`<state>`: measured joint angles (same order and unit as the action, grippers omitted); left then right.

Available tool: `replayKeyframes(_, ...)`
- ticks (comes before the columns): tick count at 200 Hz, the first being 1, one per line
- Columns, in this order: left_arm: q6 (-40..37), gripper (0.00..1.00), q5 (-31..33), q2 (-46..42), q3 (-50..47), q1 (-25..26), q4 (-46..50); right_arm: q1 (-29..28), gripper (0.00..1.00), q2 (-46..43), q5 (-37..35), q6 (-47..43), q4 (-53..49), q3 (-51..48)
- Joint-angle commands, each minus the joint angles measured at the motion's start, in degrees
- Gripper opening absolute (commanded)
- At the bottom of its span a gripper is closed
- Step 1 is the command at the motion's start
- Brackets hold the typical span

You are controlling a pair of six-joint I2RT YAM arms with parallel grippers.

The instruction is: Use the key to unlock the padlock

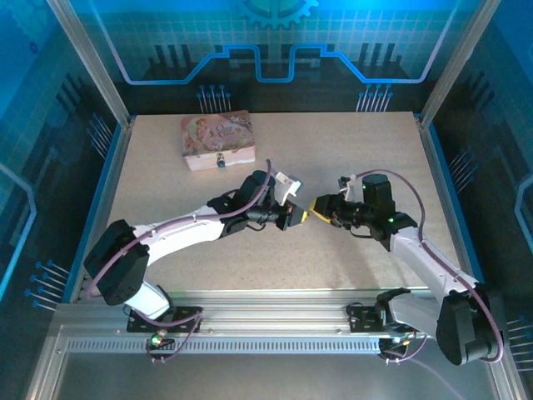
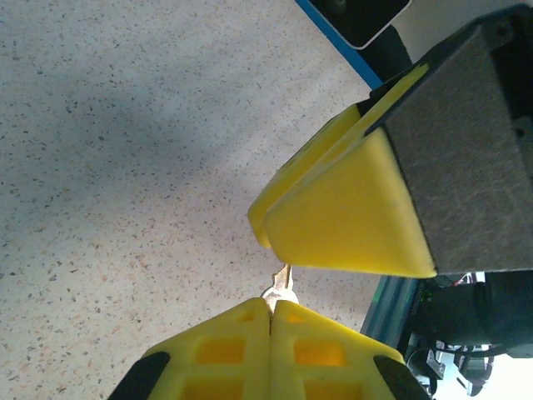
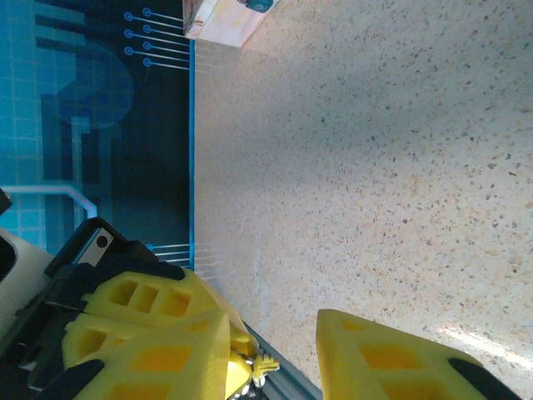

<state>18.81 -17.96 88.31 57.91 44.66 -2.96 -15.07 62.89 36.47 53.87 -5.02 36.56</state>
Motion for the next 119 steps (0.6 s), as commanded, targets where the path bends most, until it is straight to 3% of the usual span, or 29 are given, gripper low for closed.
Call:
replayKeyframes(1, 1.3, 0.0, -2.0, -2.0, -1.2, -0.5, -1.6, -1.5, 0.31, 0.5, 0.3, 0.5, 0.6, 1.9)
replayKeyframes(35, 1.2, 0.0, -1.7, -2.5, -1.8, -0.7, -1.8, -2.6, 0.21, 0.7, 0.2, 1.0, 1.1, 2.4)
replayKeyframes(68, 1.3, 0.0, -1.5, -3.0, -2.7, -0.9, -1.9, -3.2, 0.0, 0.6, -0.1, 0.8, 0.9, 2.7)
replayKeyframes(109, 1.5, 0.0, -0.9, -4.1, -3.8, -1.2, -2.0, -4.2, 0.0, 0.5, -2.2, -3.6, -2.6, 4.7)
replayKeyframes(119, 1.5, 0.11, -0.6, -4.8, -4.4, -1.3, -2.0, -4.8, 0.0, 0.6, -2.5, -5.9, -3.8, 5.7)
